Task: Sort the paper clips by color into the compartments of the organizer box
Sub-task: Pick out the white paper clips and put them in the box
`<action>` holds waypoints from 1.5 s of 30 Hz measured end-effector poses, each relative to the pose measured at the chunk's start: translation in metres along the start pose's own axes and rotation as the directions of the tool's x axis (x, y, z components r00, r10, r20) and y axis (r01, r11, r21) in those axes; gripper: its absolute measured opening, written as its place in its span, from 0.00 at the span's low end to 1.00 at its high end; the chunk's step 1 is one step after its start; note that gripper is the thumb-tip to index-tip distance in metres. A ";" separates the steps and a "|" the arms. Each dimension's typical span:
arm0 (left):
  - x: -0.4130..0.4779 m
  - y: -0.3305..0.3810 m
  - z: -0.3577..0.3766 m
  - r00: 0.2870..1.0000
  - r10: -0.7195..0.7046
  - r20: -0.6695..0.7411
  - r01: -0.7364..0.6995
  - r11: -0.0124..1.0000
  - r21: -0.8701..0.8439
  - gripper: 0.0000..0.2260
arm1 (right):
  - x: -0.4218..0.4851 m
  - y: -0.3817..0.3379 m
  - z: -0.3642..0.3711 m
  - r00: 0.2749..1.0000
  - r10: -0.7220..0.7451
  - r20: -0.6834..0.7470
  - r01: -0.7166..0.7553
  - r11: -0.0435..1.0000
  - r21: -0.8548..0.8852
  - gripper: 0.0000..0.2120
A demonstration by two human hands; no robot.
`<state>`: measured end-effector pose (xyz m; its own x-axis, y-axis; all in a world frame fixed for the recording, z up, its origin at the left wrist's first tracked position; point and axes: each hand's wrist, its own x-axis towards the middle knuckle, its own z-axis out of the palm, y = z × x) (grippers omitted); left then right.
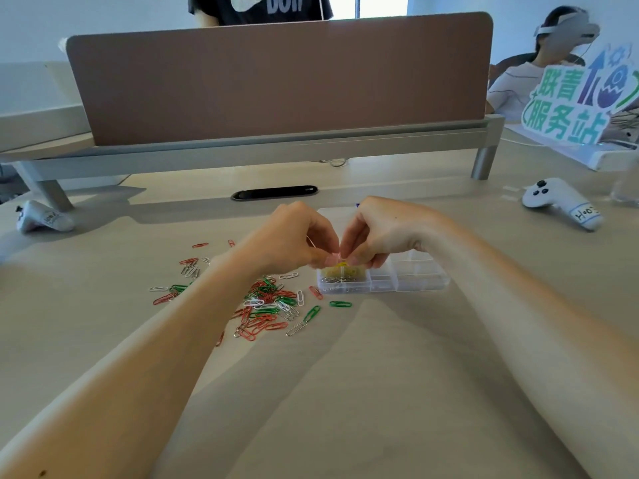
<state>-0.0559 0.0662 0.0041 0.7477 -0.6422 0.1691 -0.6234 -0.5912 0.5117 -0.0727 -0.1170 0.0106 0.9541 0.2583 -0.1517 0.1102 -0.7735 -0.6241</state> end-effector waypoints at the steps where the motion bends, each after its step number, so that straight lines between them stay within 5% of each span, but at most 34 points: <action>1: -0.004 -0.001 -0.002 1.000 -0.013 -0.013 0.013 1.000 0.023 0.04 | -0.001 -0.002 0.001 1.000 -0.021 0.002 0.021 1.000 -0.014 0.08; 7: -0.053 -0.017 -0.009 0.987 -0.151 0.052 0.142 0.978 0.150 0.05 | -0.013 -0.035 0.034 0.973 -0.204 0.109 0.221 0.958 -0.183 0.03; 11: -0.080 -0.036 -0.014 0.987 -0.152 -0.056 0.157 0.982 0.105 0.03 | -0.017 -0.053 0.065 0.947 -0.289 0.143 0.320 0.892 -0.318 0.06; 20: -0.086 -0.039 -0.001 0.992 -0.116 -0.052 0.123 0.979 0.163 0.03 | -0.017 -0.052 0.070 0.972 -0.191 0.134 0.230 0.878 -0.421 0.05; 31: -0.092 -0.051 -0.009 0.981 -0.189 -0.042 0.194 0.960 0.200 0.02 | -0.011 -0.054 0.077 0.995 -0.091 -0.032 0.080 0.965 -0.249 0.04; 37: -0.093 -0.038 -0.003 0.996 -0.078 -0.035 0.084 0.977 0.195 0.04 | -0.014 -0.058 0.085 0.992 -0.089 -0.094 0.048 0.929 -0.368 0.06; 45: -0.090 -0.035 0.001 0.993 -0.113 0.024 0.102 0.955 0.278 0.02 | -0.013 -0.059 0.093 0.988 -0.110 -0.111 0.045 0.882 -0.468 0.03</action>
<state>-0.1018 0.1439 -0.0297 0.8078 -0.5826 0.0899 -0.5826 -0.7660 0.2717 -0.1172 -0.0205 -0.0217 0.9613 0.2756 0.0042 0.2709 -0.9419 -0.1985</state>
